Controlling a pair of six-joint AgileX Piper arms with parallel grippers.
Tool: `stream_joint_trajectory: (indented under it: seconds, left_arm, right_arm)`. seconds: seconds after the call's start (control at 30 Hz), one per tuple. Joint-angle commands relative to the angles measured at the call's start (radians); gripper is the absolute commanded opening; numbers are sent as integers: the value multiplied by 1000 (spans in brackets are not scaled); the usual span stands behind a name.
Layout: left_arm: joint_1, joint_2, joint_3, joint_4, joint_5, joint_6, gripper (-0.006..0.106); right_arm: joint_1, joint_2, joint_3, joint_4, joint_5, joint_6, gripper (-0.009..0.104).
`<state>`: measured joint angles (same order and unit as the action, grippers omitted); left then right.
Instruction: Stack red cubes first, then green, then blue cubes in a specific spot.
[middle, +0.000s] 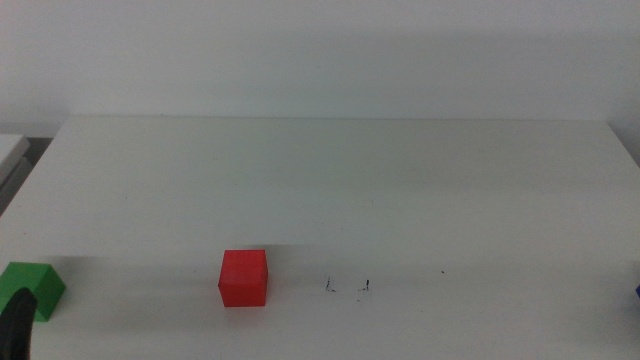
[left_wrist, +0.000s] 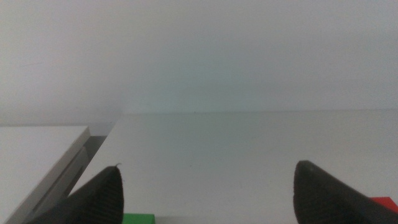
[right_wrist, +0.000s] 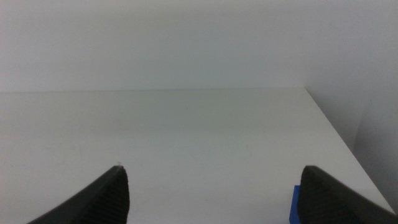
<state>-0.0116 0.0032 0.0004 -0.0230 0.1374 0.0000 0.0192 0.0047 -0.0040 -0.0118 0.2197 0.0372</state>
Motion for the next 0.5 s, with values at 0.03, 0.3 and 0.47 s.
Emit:
stream_joint_trajectory:
  seconds: [0.03,0.3,0.47]
  left_arm:
    - [1,52,-45,-3,44,0,94]
    - [1,665,-601,-160,534,129,94]
    - [-71,1066,-891,-232,715,95,94]
  right_arm:
    - [-9,-5,4,-8,-11,-9,93]
    - [-9,-5,4,-8,-11,-9,93]
    - [-9,-5,4,-8,-11,-9,93]
